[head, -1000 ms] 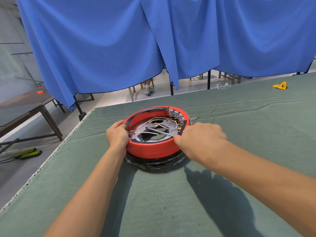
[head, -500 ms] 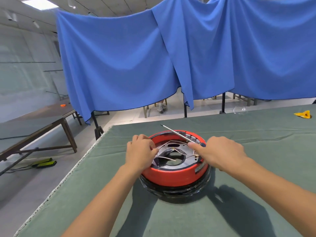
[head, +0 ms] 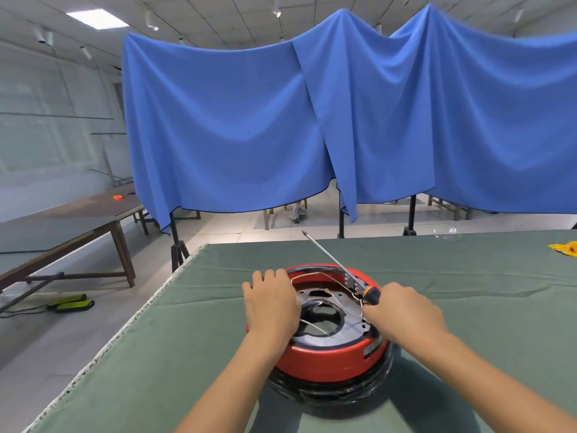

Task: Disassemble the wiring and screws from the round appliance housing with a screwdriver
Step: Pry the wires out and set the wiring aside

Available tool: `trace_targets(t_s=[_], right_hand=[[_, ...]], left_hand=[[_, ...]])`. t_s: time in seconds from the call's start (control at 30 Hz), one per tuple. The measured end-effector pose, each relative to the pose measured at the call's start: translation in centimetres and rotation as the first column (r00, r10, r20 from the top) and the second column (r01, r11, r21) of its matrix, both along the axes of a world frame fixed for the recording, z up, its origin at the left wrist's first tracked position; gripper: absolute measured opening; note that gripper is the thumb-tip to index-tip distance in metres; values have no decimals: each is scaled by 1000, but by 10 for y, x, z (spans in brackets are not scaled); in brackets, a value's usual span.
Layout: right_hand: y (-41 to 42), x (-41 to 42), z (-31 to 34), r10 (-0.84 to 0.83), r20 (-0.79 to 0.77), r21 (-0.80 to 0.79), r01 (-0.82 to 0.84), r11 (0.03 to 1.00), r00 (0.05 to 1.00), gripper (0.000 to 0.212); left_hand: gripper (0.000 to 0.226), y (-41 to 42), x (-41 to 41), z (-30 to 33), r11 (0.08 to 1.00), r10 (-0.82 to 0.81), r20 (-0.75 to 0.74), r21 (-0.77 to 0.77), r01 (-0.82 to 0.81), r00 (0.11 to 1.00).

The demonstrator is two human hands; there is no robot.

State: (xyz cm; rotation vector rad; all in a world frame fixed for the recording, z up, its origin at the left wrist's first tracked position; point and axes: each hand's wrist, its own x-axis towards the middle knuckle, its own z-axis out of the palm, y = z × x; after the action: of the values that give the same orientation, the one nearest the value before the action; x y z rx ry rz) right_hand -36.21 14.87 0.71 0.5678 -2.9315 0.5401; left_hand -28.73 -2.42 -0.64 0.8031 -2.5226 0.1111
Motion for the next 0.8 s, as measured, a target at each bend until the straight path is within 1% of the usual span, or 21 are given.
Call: trace_targets(t_s=[0.03,0.1,0.13,0.2,0.3,0.4,0.47,0.5,0.6,0.67,0.73,0.8], right_hand=[[0,-3,0,-2,47,-6,3,1000,999,25],[0,-6,2,-5,76,10,4,1000,997,23],[0,-6,3,-4,67,25,2,1000,998,24],[2,-6,5,7,54,18,-8,1000,998,23],[5,-5,5,40,65,-28,-38,999,997,15],[8,-6,5,69,85,-97,-61,993,994,13],[9,-8,7,91,98,-192,-71,979,991,12],[8,-9,9,111,97,-247,-84,965,989,10],[-1,-9,17,229,68,-384,-186,904,971,7],[-10,-6,20,312,87,-453,-241,858,946,8],[-18,-4,21,342,130,-469,-246,848,931,8],[-22,-3,22,345,179,-463,-231,856,921,13]], left_hand=[[17,0,2,1,999,-7,-114,34,11,993],[18,3,6,3,992,-54,-319,92,88,946],[19,4,8,3,986,-87,-391,101,136,916],[20,6,11,1,967,-142,-470,122,224,871],[21,5,13,0,937,-201,-508,149,316,837],[18,5,15,2,908,-318,-525,70,412,789],[20,7,16,3,876,-421,-486,-1,482,766],[21,8,17,3,863,-441,-483,4,505,757],[24,6,16,2,841,-388,-542,122,527,745],[25,5,15,-1,840,-346,-563,171,515,751],[25,6,16,-2,833,-332,-590,182,522,736],[24,8,19,-2,813,-345,-641,160,559,685]])
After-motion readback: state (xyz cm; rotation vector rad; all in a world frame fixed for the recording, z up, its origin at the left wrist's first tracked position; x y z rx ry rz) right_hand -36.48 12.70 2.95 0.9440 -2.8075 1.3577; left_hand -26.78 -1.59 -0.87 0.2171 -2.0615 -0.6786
